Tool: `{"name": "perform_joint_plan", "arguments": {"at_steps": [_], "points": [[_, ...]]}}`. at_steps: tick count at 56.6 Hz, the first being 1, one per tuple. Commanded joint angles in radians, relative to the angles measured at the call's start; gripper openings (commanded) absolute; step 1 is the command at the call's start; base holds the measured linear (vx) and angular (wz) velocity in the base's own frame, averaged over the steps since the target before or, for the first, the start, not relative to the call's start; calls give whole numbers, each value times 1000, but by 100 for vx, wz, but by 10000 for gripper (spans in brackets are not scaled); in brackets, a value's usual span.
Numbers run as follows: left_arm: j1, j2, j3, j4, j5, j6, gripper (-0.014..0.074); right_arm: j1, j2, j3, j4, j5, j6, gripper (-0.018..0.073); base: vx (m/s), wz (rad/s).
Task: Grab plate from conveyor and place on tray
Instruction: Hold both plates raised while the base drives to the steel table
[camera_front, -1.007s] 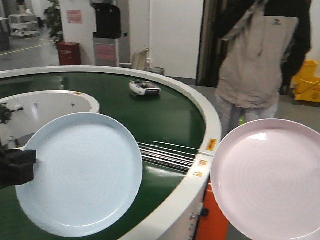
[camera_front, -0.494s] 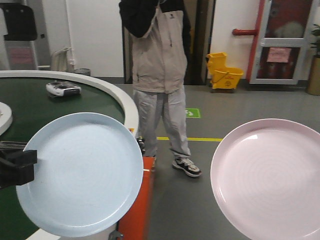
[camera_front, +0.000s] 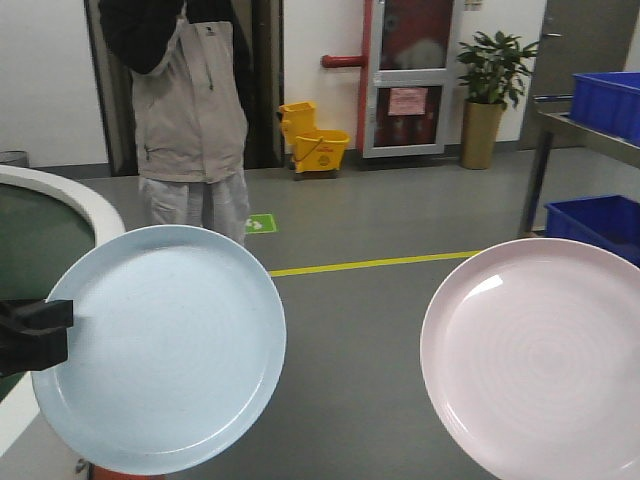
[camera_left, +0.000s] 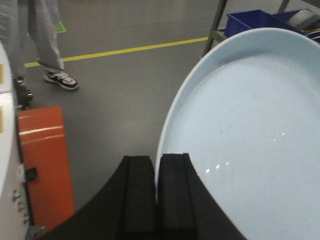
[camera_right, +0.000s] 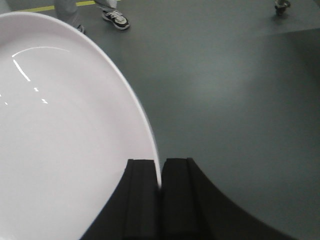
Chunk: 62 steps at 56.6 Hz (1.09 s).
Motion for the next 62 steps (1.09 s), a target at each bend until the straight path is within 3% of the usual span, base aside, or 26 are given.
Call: {"name": "perform_joint_plan", "arguments": {"at_steps": [1, 35, 62], "points": [[-5, -21, -31, -15, -86, -2, -6, -2, -13, -27, 5, -75, -7, -12, 4, -54], [-5, -21, -31, -15, -86, -2, -6, -2, -13, -27, 5, -74, -7, -12, 17, -48], [-5, -21, -31, -15, -86, -2, -6, -2, -13, -27, 5, -59, -7, -12, 34, -9]]}}
